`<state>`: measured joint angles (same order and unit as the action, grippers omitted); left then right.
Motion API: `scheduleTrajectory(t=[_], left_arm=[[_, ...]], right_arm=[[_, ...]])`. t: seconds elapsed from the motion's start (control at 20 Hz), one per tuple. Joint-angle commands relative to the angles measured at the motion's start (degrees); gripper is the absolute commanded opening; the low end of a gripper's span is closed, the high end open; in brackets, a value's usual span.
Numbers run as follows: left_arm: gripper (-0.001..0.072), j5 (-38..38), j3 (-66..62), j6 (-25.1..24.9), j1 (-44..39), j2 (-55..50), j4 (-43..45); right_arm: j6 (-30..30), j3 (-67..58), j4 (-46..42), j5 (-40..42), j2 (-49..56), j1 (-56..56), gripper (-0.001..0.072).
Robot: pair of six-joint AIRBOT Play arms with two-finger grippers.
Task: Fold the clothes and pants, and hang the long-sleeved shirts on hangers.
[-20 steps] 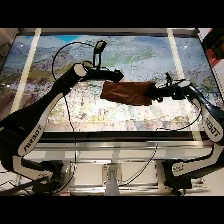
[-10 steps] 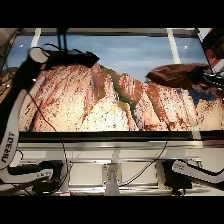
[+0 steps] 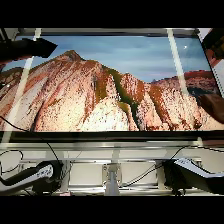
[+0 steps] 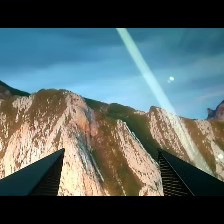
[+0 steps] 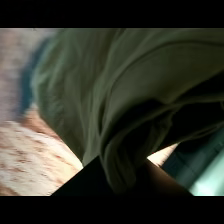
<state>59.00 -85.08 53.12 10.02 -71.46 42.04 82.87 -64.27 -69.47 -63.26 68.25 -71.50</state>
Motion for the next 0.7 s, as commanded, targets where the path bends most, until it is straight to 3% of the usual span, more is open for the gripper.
scheduleTrajectory(t=[0.0,0.1,0.15,0.25,0.3,0.45,0.6,0.65], left_arm=[[0.0649,5.75,-0.02,-0.02,2.05,0.63,-0.07],[0.0649,5.79,0.0,-0.02,1.81,0.61,-0.07],[0.0649,5.77,0.0,-0.02,1.81,0.61,-0.09],[0.0649,5.77,0.0,-0.02,1.84,0.61,-0.09],[0.0649,5.77,0.0,-0.02,1.84,0.61,-0.09],[0.0649,5.77,0.0,-0.02,1.84,0.61,-0.09],[0.0649,5.77,0.0,-0.02,1.84,0.61,-0.09],[0.0649,5.77,0.0,-0.02,1.84,0.61,-0.09]], right_arm=[[4.07,2.03,-9.46,-6.01,-0.22,-9.51,0.0015],[3.85,4.42,-10.23,-6.21,-0.22,-10.05,0.0015],[3.58,5.49,-10.16,-6.19,-0.22,-10.03,0.0078],[3.56,6.6,-10.12,-6.49,-0.22,-9.88,0.0715],[3.43,6.58,-9.9,-7.37,-0.24,-9.88,0.068],[3.93,6.58,-7.89,-10.73,-0.26,-9.46,0.0666],[3.26,6.14,0.09,-11.02,-0.94,-0.04,0.057],[2.29,5.35,0.26,-10.8,-1.16,5.42,0.0503]])
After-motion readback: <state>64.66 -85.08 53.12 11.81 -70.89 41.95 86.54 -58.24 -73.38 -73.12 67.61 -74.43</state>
